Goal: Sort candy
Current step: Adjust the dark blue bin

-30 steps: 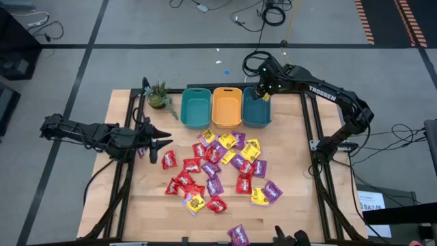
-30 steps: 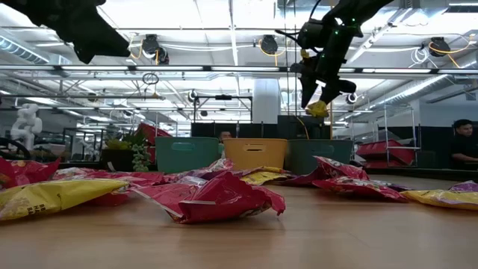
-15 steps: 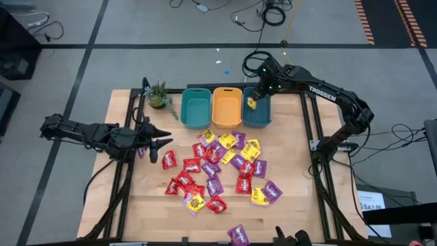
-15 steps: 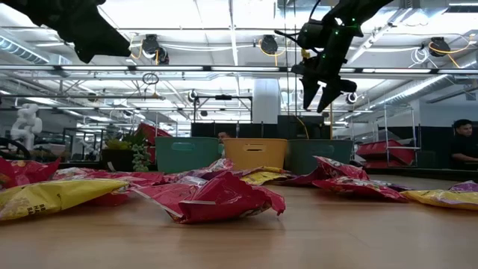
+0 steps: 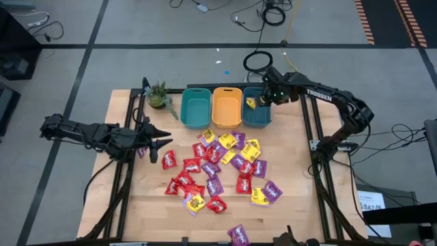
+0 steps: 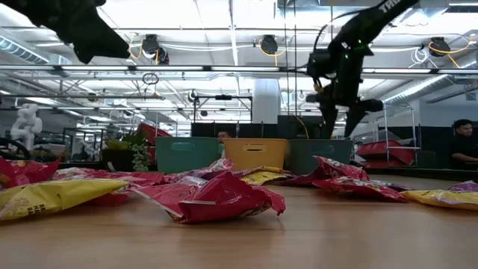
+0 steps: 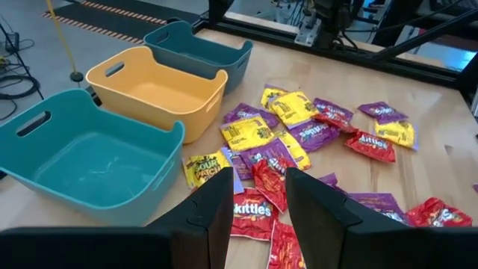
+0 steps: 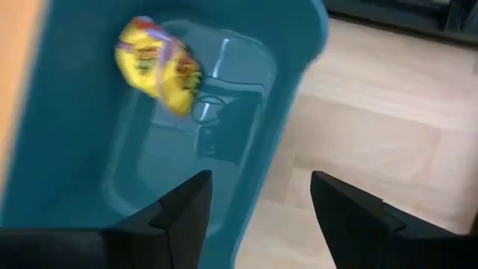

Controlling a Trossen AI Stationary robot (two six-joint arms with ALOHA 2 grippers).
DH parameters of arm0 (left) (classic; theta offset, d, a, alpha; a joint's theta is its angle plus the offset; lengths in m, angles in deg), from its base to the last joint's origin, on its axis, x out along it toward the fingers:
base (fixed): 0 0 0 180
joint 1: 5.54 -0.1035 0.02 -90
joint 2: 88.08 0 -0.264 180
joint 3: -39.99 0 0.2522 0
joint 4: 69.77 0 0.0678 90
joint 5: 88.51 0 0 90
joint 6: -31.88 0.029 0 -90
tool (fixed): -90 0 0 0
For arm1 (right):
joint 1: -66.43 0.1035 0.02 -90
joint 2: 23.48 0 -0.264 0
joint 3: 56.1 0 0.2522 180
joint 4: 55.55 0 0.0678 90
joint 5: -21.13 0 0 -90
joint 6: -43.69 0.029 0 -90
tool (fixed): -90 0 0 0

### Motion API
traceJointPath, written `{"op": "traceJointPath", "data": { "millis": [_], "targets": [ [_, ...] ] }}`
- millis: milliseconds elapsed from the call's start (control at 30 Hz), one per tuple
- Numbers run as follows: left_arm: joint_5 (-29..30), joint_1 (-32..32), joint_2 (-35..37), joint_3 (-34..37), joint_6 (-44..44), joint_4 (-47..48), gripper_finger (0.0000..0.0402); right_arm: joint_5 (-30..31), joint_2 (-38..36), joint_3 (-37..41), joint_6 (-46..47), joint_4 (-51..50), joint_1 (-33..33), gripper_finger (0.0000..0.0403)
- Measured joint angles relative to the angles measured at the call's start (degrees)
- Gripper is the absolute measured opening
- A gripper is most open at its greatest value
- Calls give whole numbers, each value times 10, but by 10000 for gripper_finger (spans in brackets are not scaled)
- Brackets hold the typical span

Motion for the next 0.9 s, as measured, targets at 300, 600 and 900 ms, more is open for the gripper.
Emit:
{"op": "traceJointPath", "data": {
  "millis": [300,600,900],
  "targets": [
    [0,0,0,0,-1,1,132,-15,0,82,16,100,-8,164],
    [0,0,0,0,-2,1,132,-15,0,123,19,139,-9,123],
    [0,0,0,0,-3,1,132,-15,0,126,11,144,-9,96]
  ]
}}
